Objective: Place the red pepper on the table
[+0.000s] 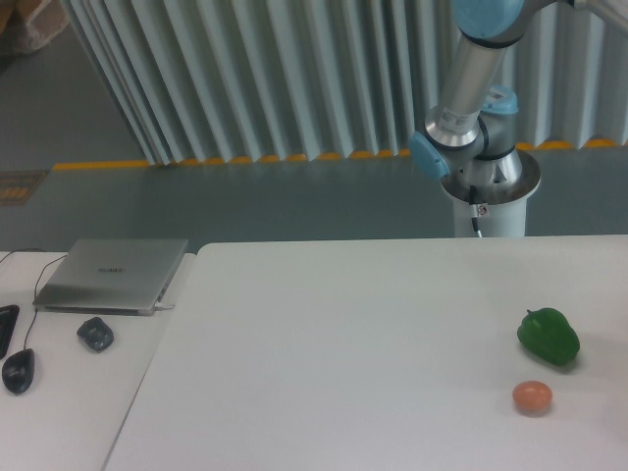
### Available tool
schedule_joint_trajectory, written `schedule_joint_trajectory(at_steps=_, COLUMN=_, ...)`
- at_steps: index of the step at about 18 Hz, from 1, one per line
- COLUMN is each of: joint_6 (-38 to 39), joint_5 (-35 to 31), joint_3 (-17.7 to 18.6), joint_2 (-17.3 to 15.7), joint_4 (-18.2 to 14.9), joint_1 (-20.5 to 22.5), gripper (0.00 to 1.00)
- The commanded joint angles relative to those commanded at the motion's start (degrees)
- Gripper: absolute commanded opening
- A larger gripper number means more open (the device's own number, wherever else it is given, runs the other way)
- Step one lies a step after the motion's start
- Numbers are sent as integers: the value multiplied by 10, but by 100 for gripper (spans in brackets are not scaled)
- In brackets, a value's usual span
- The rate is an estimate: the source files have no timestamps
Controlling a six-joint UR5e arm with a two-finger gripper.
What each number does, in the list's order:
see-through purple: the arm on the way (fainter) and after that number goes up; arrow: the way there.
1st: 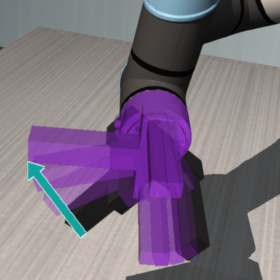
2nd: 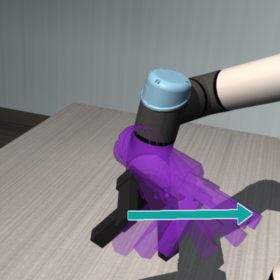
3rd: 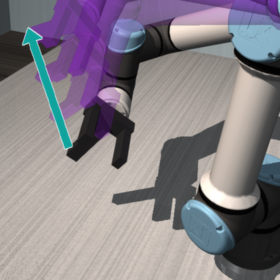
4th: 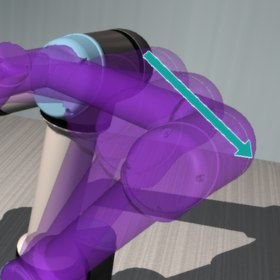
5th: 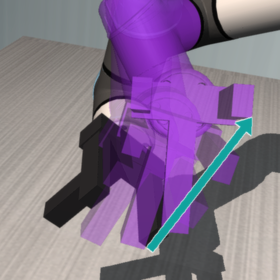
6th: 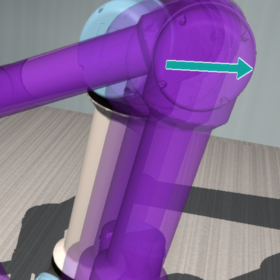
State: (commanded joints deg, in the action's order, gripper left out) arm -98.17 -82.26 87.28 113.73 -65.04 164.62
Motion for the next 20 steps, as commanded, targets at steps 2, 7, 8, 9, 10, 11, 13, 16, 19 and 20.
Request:
schedule_joint_trajectory(at_steps=2, joint_6=0, joint_5=0, joint_3=3, joint_2=2, joint_4=-1, joint_1=0, gripper=100)
schedule_joint_trajectory(at_steps=7, joint_6=1, joint_5=-1, joint_3=5, joint_2=7, joint_4=-3, joint_1=1, gripper=100)
schedule_joint_trajectory(at_steps=8, joint_6=1, joint_5=-2, joint_3=5, joint_2=10, joint_4=-2, joint_1=2, gripper=100)
schedule_joint_trajectory(at_steps=9, joint_6=1, joint_5=-2, joint_3=5, joint_2=11, joint_4=-2, joint_1=3, gripper=100)
schedule_joint_trajectory(at_steps=10, joint_6=0, joint_5=-2, joint_3=5, joint_2=12, joint_4=-2, joint_1=8, gripper=100)
schedule_joint_trajectory(at_steps=11, joint_6=0, joint_5=-1, joint_3=5, joint_2=15, joint_4=-2, joint_1=10, gripper=100)
schedule_joint_trajectory(at_steps=13, joint_6=0, joint_5=-1, joint_3=4, joint_2=16, joint_4=-2, joint_1=11, gripper=100)
schedule_joint_trajectory(at_steps=16, joint_6=0, joint_5=-1, joint_3=6, joint_2=17, joint_4=-2, joint_1=12, gripper=100)
schedule_joint_trajectory(at_steps=19, joint_6=0, joint_5=-3, joint_3=5, joint_2=17, joint_4=-3, joint_1=11, gripper=81)
schedule_joint_trajectory(at_steps=20, joint_6=0, joint_5=-3, joint_3=5, joint_2=17, joint_4=-3, joint_1=11, gripper=74)
